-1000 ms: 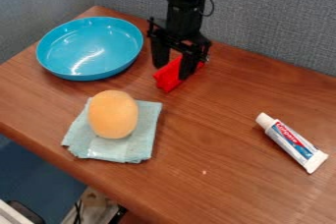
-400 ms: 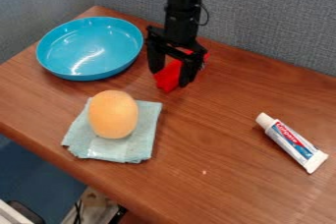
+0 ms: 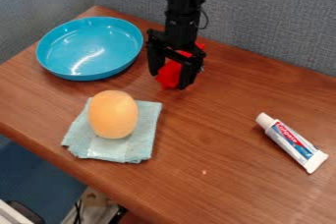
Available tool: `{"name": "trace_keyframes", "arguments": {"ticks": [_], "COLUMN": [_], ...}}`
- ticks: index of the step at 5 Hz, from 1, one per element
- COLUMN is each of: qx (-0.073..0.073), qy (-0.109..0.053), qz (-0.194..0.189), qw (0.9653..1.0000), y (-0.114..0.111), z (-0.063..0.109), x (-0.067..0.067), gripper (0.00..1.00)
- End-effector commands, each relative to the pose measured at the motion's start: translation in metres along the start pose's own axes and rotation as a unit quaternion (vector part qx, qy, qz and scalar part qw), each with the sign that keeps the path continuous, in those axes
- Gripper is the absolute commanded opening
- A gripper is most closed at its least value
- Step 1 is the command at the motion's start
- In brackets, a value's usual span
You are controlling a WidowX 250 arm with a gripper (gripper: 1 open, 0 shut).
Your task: Put the red object on the blue plate
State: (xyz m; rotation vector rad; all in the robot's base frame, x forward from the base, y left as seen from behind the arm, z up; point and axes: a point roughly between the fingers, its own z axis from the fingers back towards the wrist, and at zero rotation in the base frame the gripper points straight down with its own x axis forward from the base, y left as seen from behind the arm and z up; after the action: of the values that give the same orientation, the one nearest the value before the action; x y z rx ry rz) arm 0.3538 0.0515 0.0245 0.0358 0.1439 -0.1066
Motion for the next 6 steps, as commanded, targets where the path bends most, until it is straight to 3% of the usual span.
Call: {"name": "trace_keyframes", "arguments": {"ticks": [1, 2, 6], "qx": [0.01, 0.01, 0.002], "qy": [-0.03, -0.033, -0.046], "qz": [0.009, 0.008, 0.002], "qw": [0.9995, 0.9994, 0.999], "y": [0.0121, 0.0131, 0.0185], "z": [0.0143, 0.0114, 0.0164], "x": [0.0098, 0.0128, 0.0059], "gripper": [1.0, 0.0, 0.0]}}
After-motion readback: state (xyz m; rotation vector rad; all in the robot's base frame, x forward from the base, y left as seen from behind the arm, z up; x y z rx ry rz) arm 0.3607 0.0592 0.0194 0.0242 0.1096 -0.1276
